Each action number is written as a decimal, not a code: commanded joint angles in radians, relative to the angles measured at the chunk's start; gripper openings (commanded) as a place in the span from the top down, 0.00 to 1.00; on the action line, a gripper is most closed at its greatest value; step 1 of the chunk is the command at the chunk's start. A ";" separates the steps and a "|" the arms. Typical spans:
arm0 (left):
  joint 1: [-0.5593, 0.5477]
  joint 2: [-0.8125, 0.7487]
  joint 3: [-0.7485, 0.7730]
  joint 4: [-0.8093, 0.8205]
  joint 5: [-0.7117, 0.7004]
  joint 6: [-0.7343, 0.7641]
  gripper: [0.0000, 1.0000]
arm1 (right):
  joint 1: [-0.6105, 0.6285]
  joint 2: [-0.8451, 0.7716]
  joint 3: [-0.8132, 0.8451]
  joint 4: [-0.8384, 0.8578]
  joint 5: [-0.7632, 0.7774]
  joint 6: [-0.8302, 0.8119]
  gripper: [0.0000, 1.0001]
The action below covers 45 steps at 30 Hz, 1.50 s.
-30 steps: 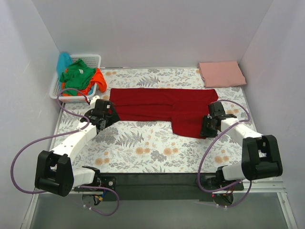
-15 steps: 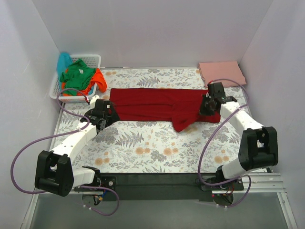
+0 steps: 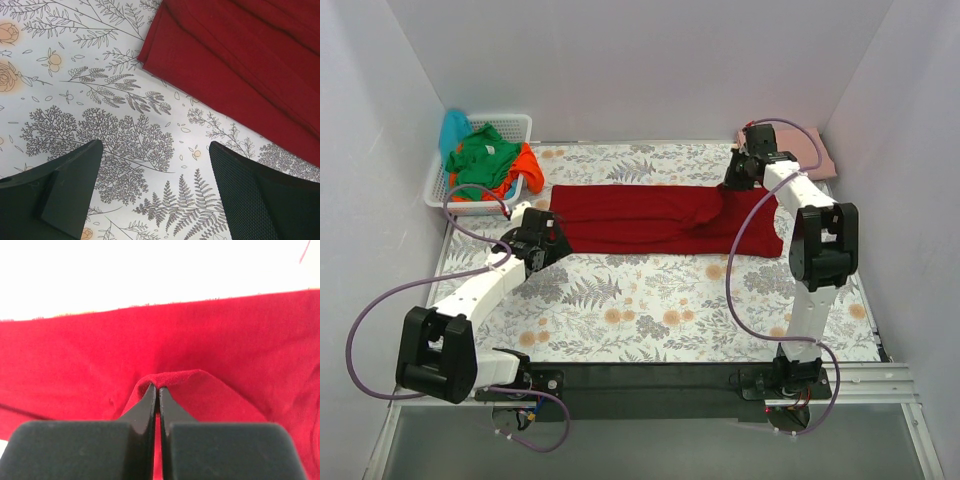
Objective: Fold and stack the t-shirts
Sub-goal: Fold the tshirt
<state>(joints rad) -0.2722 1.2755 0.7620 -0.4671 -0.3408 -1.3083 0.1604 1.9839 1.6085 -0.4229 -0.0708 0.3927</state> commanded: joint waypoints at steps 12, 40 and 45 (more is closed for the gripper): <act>-0.004 0.030 0.025 0.012 -0.009 0.006 0.13 | -0.084 0.159 0.160 0.048 -0.054 0.115 0.99; 0.008 0.071 0.042 -0.005 -0.004 -0.031 0.13 | -0.150 0.083 0.026 0.148 -0.050 0.098 0.59; 0.085 0.133 0.082 -0.048 0.048 -0.140 0.12 | -0.193 -0.101 -0.175 0.147 -0.052 0.067 0.41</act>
<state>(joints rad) -0.2344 1.3907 0.7948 -0.4889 -0.3164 -1.3701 0.0032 2.0457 1.5196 -0.2890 -0.1268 0.4915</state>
